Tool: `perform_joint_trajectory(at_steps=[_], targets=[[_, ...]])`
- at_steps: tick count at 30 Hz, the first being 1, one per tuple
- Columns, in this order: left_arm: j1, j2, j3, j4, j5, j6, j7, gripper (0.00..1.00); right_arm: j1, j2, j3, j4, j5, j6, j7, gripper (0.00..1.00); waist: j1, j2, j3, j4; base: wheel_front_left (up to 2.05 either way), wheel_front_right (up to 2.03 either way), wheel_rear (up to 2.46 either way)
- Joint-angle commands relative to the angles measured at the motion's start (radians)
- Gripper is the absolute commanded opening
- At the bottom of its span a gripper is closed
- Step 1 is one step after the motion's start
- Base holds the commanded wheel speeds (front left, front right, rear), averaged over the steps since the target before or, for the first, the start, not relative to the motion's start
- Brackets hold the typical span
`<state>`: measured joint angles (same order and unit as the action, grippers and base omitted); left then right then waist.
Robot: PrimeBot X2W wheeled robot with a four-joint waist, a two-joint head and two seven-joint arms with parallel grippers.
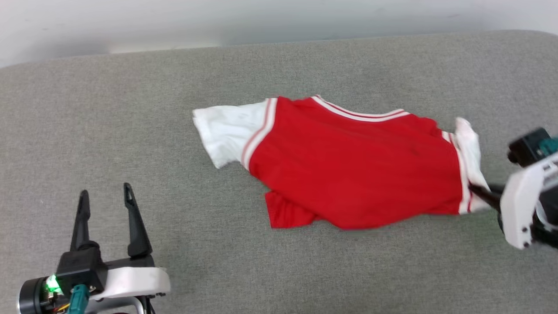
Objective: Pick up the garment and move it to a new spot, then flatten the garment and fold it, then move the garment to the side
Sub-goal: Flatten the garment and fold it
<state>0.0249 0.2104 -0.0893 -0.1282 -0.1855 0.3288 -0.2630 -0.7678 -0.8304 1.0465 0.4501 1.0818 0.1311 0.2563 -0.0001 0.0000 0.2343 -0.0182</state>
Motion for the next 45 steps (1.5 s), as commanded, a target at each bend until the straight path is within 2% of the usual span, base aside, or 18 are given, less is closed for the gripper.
perform_joint_trajectory(at_steps=[1,4,7,9,13,19,24,29,34,37,40,45], targets=[[0.007,-0.004,0.003,0.006,0.009,-0.007,-0.002,1.00,0.031,-0.006,-0.008,0.018,0.016,-0.001,0.005,0.00,0.0001,0.0000,-0.001,0.001,0.00,0.00,0.00],[0.002,-0.019,0.005,0.024,0.022,-0.028,-0.002,1.00,0.083,-0.003,-0.020,0.078,0.042,-0.001,0.015,0.00,0.0001,0.0000,-0.004,0.006,0.00,0.00,0.00],[-0.007,-0.022,0.014,0.045,0.033,-0.047,-0.002,1.00,0.111,0.021,-0.042,0.113,0.047,-0.001,-0.022,0.00,0.0001,0.0000,-0.010,0.008,0.00,0.00,0.00],[-0.009,-0.019,0.024,0.053,0.037,-0.055,-0.002,1.00,0.114,0.032,-0.068,0.125,0.035,-0.001,-0.072,1.00,0.0001,0.0000,-0.015,0.005,0.00,0.00,0.00],[-0.039,0.000,0.039,0.065,0.051,-0.082,-0.002,1.00,0.096,0.042,-0.124,0.139,-0.035,-0.001,-0.189,1.00,0.0001,0.0000,-0.026,-0.001,0.00,0.00,0.00],[-0.143,0.076,0.034,0.103,0.071,-0.146,0.004,1.00,0.071,0.079,-0.277,0.180,-0.190,-0.001,-0.397,1.00,0.0001,0.0000,-0.029,-0.015,0.00,0.00,0.00],[-0.276,0.158,0.016,0.120,0.073,-0.223,0.109,1.00,0.081,0.137,-0.430,0.178,-0.342,-0.001,-0.488,1.00,0.0001,0.0000,-0.014,-0.031,0.00,0.00,0.00],[-0.429,0.228,-0.013,0.127,0.033,-0.331,0.282,1.00,0.135,0.215,-0.623,0.112,-0.516,-0.001,-0.514,1.00,0.0001,0.0000,0.011,-0.050,0.00,0.00,0.00],[-0.587,0.294,-0.083,0.155,-0.015,-0.431,0.473,1.00,0.221,0.314,-0.814,-0.029,-0.679,-0.001,-0.519,1.00,0.0001,0.0000,0.048,-0.071,0.00,0.00,0.00],[-0.678,0.343,-0.155,0.195,-0.049,-0.452,0.588,1.00,0.277,0.378,-0.893,-0.125,-0.751,-0.001,-0.509,1.00,0.0001,0.0000,0.073,-0.086,0.00,0.00,0.00],[-0.737,0.369,-0.212,0.222,-0.082,-0.456,0.644,1.00,0.304,0.413,-0.929,-0.188,-0.791,-0.001,-0.495,1.00,0.0001,0.0000,0.091,-0.097,0.00,0.00,0.00],[-0.871,0.445,-0.397,0.266,-0.242,-0.457,0.793,1.00,0.354,0.481,-0.981,-0.308,-0.850,-0.001,-0.474,1.00,0.0001,0.0000,0.133,-0.122,0.00,0.00,0.00]])
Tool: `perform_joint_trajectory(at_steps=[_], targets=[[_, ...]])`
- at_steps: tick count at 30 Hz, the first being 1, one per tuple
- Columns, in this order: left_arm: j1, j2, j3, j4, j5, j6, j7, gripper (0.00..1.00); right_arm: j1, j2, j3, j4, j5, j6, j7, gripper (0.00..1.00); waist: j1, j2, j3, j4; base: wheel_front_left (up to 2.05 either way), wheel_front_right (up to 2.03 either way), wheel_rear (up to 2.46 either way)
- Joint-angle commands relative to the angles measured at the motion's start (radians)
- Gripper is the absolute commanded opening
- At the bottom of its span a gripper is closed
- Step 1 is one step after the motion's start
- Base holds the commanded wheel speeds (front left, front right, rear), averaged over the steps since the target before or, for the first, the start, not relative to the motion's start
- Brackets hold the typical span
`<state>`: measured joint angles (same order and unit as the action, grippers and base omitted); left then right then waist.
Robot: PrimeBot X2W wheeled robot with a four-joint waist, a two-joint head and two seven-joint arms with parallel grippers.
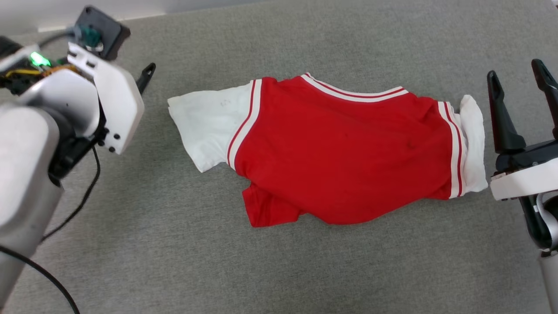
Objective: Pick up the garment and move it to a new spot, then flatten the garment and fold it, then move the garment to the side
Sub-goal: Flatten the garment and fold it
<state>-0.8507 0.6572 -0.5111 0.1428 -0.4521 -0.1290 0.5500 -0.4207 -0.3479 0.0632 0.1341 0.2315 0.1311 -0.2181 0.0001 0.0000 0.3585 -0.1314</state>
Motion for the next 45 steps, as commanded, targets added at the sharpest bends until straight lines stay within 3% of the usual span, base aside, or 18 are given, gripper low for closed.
perform_joint_trajectory(at_steps=[1,7,11,18,22,23,26,31,34,39,45], targets=[[-0.021,0.008,-0.005,0.003,-0.014,0.001,0.010,1.00,0.013,0.008,-0.001,-0.007,-0.007,-0.001,0.005,1.00,-0.0001,0.0000,0.018,-0.014,0.00,0.00,0.00],[-0.160,0.028,-0.124,0.073,-0.256,0.001,0.219,1.00,0.034,0.046,0.000,-0.057,-0.035,-0.001,0.021,1.00,-0.0001,0.0000,0.070,-0.042,0.00,0.00,0.00],[-0.242,0.057,-0.209,0.103,-0.346,0.001,0.360,1.00,0.012,0.061,0.024,-0.058,-0.032,-0.001,0.025,1.00,-0.0001,0.0000,0.111,-0.069,0.00,0.00,0.00],[-0.321,0.085,-0.337,0.144,-0.415,0.000,0.493,1.00,-0.033,0.084,0.057,-0.028,-0.027,-0.001,0.007,1.00,-0.0001,0.0000,0.174,-0.108,0.00,0.00,0.00],[-0.318,0.098,-0.426,0.144,-0.437,0.000,0.515,0.99,-0.053,0.090,0.065,-0.007,-0.027,-0.001,-0.005,1.00,-0.0001,0.0000,0.185,-0.119,0.00,0.00,0.00],[-0.318,0.102,-0.441,0.141,-0.441,0.000,0.507,0.02,-0.058,0.089,0.065,-0.003,-0.026,-0.001,-0.006,1.00,-0.0001,0.0000,0.184,-0.120,0.00,0.00,0.00],[-0.331,0.119,-0.484,0.129,-0.455,0.000,0.474,0.00,-0.070,0.071,0.054,0.008,-0.030,-0.001,-0.010,1.00,-0.0001,0.0000,0.172,-0.114,0.00,0.00,0.00],[-0.369,0.158,-0.518,0.110,-0.474,0.000,0.402,0.00,-0.129,-0.005,0.031,-0.014,-0.035,-0.001,0.019,1.00,-0.0001,0.0000,0.133,-0.093,0.00,0.00,0.00],[-0.376,0.175,-0.536,0.091,-0.495,0.000,0.367,0.00,-0.171,-0.080,0.051,-0.032,-0.017,-0.001,0.100,1.00,-0.0001,0.0000,0.111,-0.079,0.00,0.00,0.00],[-0.384,0.207,-0.569,0.046,-0.521,0.000,0.335,0.00,-0.241,-0.248,0.187,-0.062,0.115,-0.001,0.378,1.00,-0.0001,0.0000,0.086,-0.052,0.00,0.00,0.00],[-0.391,0.229,-0.604,-0.011,-0.531,0.000,0.317,0.00,-0.305,-0.444,0.361,-0.055,0.379,-0.001,0.746,1.00,-0.0001,0.0000,0.086,-0.016,0.00,0.00,0.00]])
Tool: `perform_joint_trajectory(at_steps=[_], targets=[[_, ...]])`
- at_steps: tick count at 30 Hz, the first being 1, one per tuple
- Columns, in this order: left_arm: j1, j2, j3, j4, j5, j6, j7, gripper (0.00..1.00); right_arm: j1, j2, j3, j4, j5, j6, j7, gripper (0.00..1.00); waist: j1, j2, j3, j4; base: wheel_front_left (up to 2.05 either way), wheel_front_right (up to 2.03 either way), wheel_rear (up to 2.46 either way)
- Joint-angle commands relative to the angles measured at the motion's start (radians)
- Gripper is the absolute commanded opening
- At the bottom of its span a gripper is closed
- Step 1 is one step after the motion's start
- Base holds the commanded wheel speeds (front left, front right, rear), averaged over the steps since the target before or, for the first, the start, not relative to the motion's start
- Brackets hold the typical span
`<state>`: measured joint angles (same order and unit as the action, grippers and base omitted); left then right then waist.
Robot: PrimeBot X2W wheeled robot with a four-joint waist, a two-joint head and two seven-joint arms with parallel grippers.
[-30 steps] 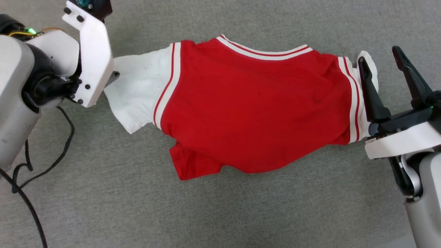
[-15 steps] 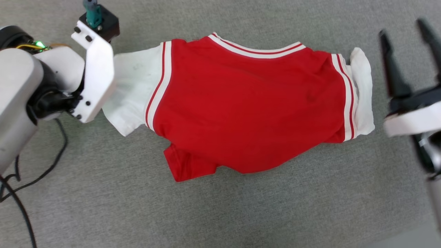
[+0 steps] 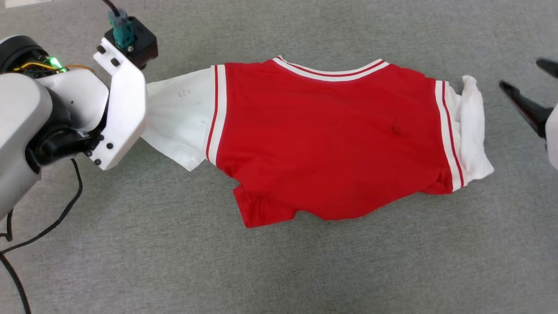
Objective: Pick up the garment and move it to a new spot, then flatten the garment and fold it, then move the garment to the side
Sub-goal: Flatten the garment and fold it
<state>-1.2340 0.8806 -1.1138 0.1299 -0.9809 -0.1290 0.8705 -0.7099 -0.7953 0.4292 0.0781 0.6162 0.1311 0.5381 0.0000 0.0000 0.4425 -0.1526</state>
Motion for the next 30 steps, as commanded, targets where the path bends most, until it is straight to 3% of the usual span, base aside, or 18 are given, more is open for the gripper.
perform_joint_trajectory(at_steps=[1,4,8,15,20,21,22,23,30], targets=[[-0.011,0.008,-0.005,-0.005,-0.004,0.000,-0.004,0.00,-0.025,-0.022,0.016,0.007,0.032,-0.001,0.039,1.00,0.0000,0.0000,0.005,0.010,0.00,0.00,0.00],[-0.023,0.008,-0.012,-0.019,-0.006,0.000,-0.014,0.00,-0.053,-0.061,0.072,0.040,0.119,-0.001,0.153,1.00,0.0000,0.0000,0.017,0.022,0.00,0.00,0.00],[-0.036,0.002,-0.018,-0.019,-0.002,0.000,-0.029,0.00,-0.101,-0.036,0.111,0.099,0.200,-0.001,0.236,1.00,0.0000,0.0000,0.040,0.036,0.00,0.00,0.00],[-0.071,-0.016,-0.028,-0.010,0.006,0.000,-0.051,0.00,-0.161,0.063,0.184,0.251,0.219,-0.001,0.242,1.00,0.0000,0.0000,0.080,0.056,0.00,0.00,0.00],[-0.086,-0.029,-0.038,0.005,0.002,0.000,-0.073,0.00,-0.117,0.111,0.298,0.360,0.220,-0.001,0.240,1.00,0.0000,0.0000,0.095,0.073,0.00,0.00,0.00],[-0.086,-0.029,-0.041,0.008,0.000,0.000,-0.078,0.00,-0.112,0.117,0.312,0.376,0.229,-0.001,0.232,0.94,0.0000,0.0000,0.096,0.075,0.00,0.00,0.00],[-0.086,-0.029,-0.045,0.013,-0.002,0.000,-0.083,0.00,-0.114,0.122,0.322,0.384,0.237,-0.001,0.212,0.11,0.0000,0.0000,0.096,0.075,0.00,0.00,0.00],[-0.086,-0.027,-0.048,0.018,-0.003,0.000,-0.090,0.00,-0.122,0.123,0.326,0.389,0.238,-0.001,0.186,0.00,0.0000,0.0000,0.094,0.075,0.00,0.00,0.00],[-0.065,-0.034,-0.061,0.049,-0.006,0.000,-0.156,0.00,-0.196,0.066,0.331,0.383,0.255,-0.001,0.031,0.00,0.0000,0.0000,0.041,0.072,0.00,0.00,0.00]])
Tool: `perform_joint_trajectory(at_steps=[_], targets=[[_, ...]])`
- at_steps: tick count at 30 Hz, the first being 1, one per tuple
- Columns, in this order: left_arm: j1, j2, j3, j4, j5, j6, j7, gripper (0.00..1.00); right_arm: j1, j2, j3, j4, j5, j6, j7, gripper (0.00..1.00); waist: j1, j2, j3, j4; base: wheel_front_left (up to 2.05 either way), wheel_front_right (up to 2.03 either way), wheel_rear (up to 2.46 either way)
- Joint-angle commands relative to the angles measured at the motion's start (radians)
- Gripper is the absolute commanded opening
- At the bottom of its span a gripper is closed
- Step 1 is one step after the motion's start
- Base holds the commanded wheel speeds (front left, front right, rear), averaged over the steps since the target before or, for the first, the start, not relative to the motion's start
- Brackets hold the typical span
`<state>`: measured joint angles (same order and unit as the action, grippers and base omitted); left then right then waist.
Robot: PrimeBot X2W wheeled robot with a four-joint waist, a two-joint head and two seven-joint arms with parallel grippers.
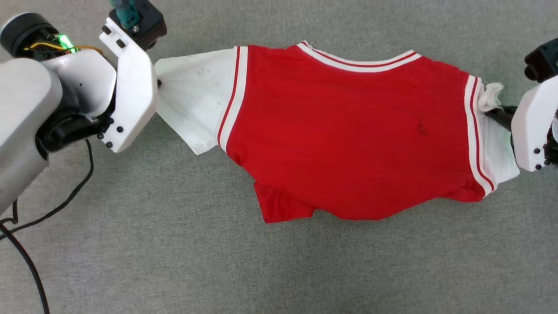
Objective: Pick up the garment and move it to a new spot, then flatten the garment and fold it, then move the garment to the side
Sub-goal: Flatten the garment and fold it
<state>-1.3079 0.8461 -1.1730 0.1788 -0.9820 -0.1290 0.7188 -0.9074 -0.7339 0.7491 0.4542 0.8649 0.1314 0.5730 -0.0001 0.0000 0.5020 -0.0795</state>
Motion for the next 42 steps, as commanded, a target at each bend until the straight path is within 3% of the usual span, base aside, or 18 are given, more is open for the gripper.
perform_joint_trajectory(at_steps=[1,3,11,20,32,42], targets=[[0.011,-0.001,-0.004,0.003,-0.003,0.000,-0.021,0.00,-0.008,-0.007,0.011,-0.002,0.010,-0.001,-0.032,0.00,0.0001,0.0000,-0.033,-0.001,0.00,0.00,0.00],[0.021,0.003,-0.002,0.008,-0.007,0.000,-0.084,0.00,-0.025,-0.053,0.023,-0.045,0.019,-0.001,-0.120,0.00,0.0001,0.0000,-0.094,-0.001,0.00,0.00,0.00],[-0.006,0.034,0.027,-0.022,0.043,0.008,-0.213,0.00,-0.057,-0.124,0.016,-0.144,0.009,-0.001,-0.244,0.00,0.0001,0.0000,-0.189,0.011,0.00,0.00,0.00],[-0.111,0.046,0.105,-0.047,0.094,0.042,-0.294,0.00,-0.205,-0.117,-0.067,-0.197,-0.075,-0.001,-0.313,0.00,0.0001,0.0000,-0.211,0.035,0.00,0.00,0.00],[-0.336,-0.018,0.226,0.092,0.175,0.063,-0.444,0.00,-0.577,0.060,-0.127,-0.038,-0.280,-0.001,-0.364,0.00,0.0001,0.0000,-0.103,0.080,0.00,0.00,0.00],[-0.563,-0.123,0.275,0.305,0.308,0.085,-0.636,0.00,-0.892,0.182,-0.151,0.195,-0.418,-0.001,-0.447,0.00,0.0001,0.0000,-0.002,0.121,0.00,0.00,0.00]])
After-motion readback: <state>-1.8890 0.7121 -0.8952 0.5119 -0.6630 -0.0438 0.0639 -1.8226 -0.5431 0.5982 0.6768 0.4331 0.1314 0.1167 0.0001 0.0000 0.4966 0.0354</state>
